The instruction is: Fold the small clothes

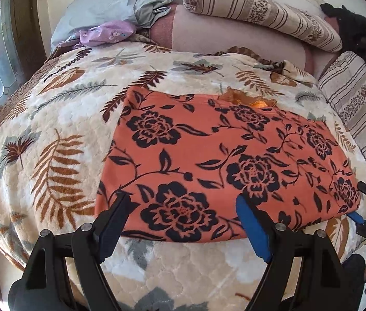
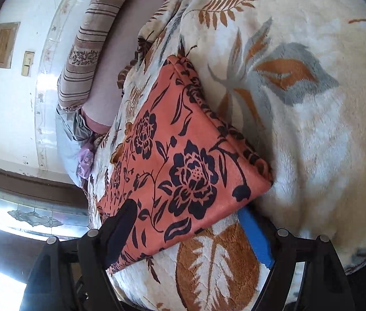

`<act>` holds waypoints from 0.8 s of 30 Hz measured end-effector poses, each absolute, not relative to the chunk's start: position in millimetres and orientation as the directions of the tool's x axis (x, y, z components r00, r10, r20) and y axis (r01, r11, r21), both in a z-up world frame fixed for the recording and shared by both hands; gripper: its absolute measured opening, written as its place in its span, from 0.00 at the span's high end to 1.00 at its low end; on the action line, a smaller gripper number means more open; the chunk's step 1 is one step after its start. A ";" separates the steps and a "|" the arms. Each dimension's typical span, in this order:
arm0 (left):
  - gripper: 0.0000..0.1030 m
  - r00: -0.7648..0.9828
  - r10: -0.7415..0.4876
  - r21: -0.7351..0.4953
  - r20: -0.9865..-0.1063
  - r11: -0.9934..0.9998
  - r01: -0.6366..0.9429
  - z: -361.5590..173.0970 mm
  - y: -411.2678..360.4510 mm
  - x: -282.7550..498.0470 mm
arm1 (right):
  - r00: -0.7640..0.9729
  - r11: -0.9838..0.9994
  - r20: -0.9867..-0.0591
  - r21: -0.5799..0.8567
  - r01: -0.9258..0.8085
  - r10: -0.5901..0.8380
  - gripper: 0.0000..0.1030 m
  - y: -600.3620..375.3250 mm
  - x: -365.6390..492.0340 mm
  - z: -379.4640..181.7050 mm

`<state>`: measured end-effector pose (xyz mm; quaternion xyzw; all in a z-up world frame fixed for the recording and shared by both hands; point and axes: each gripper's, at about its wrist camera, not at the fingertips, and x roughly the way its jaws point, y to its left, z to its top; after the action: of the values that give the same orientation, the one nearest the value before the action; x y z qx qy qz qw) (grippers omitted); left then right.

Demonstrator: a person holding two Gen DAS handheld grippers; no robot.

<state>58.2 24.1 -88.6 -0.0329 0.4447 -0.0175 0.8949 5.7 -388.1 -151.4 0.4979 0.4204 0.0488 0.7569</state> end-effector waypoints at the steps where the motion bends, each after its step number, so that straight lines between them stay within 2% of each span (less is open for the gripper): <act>1: 0.19 0.604 -0.070 -0.077 -0.794 0.997 0.015 -88.9 18.0 62.3 | 0.650 0.491 -0.583 0.799 0.348 0.488 0.20 -389.3 8.2 -152.7; 2: 0.19 0.599 -0.074 -0.071 -0.797 0.997 0.028 -91.0 11.0 67.4 | 0.654 0.493 -0.582 0.798 0.346 0.483 0.22 -390.3 11.3 -153.8; 3: 0.19 0.589 -0.069 -0.057 -0.805 0.998 0.038 -94.2 3.3 72.7 | 0.647 0.524 -0.601 0.779 0.344 0.469 0.38 -389.5 14.6 -152.9; 4: 0.19 0.575 -0.059 -0.039 -0.816 0.998 0.047 -98.1 -4.0 78.3 | 0.630 0.568 -0.630 0.749 0.341 0.454 0.74 -386.2 18.6 -151.9; 5: 0.19 0.561 -0.053 -0.026 -0.826 0.998 0.056 -100.9 -10.9 83.3 | 0.609 0.595 -0.651 0.730 0.337 0.454 0.89 -383.1 21.6 -152.4; 7: 0.19 0.564 -0.061 -0.024 -0.824 0.997 0.072 -98.0 -22.4 87.9 | 0.613 0.667 -0.680 0.676 0.312 0.402 0.89 -377.7 19.3 -139.2; 10: 0.19 0.629 -0.080 -0.038 -0.773 0.996 0.081 -84.5 -34.7 87.5 | 0.666 0.785 -0.686 0.570 0.242 0.292 0.90 -369.2 6.6 -102.9; 12: 0.19 0.624 -0.081 -0.036 -0.777 0.996 0.083 -88.9 -43.8 93.7 | 0.637 0.774 -0.705 0.577 0.260 0.311 0.88 -374.9 6.0 -116.7; 13: 0.18 0.594 -0.072 -0.023 -0.801 0.996 0.090 -99.0 -49.7 99.9 | 0.583 0.764 -0.740 0.575 0.292 0.334 0.79 -377.5 10.0 -138.1; 14: 0.18 0.545 -0.050 0.006 -0.837 0.995 0.100 -114.2 -55.5 107.7 | 0.564 0.724 -0.724 0.626 0.292 0.398 0.78 -382.3 9.4 -158.3; 16: 0.17 0.445 0.030 0.086 -0.895 0.991 0.106 -145.9 -63.6 118.3 | 0.601 0.654 -0.651 0.709 0.263 0.464 0.75 -398.0 -0.8 -158.5; 17: 0.15 0.489 0.029 0.086 -0.872 0.992 0.096 -145.5 -63.9 114.4 | 0.592 0.636 -0.643 0.725 0.266 0.486 0.73 -404.4 -2.5 -155.7; 18: 0.14 0.511 0.030 0.086 -0.859 0.993 0.086 -144.6 -64.7 111.6 | 0.595 0.623 -0.633 0.736 0.264 0.496 0.61 -410.5 -4.4 -151.2; 19: 0.14 0.512 0.036 0.093 -0.858 0.992 0.086 -146.2 -65.8 110.9 | 0.604 0.619 -0.620 0.744 0.251 0.501 0.34 -416.7 -5.6 -145.4; 20: 0.13 0.521 0.037 0.098 -0.853 0.991 0.090 -146.8 -66.1 110.3 | 0.622 0.618 -0.605 0.750 0.235 0.498 0.23 -423.5 -6.3 -137.9; 21: 0.12 0.523 0.034 0.096 -0.852 0.991 0.092 -147.2 -65.3 110.6 | 0.643 0.618 -0.590 0.754 0.223 0.488 0.20 -429.3 -5.2 -130.4; 24: 0.11 0.522 0.024 0.080 -0.853 0.993 0.086 -146.5 -63.3 111.0 | 0.674 0.625 -0.556 0.761 0.176 0.487 0.20 -446.6 13.3 -112.5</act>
<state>111.0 -63.3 -146.5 0.0562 0.4886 -0.0181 0.8705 13.3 -446.6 -112.5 0.4226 0.3923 0.0957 0.8114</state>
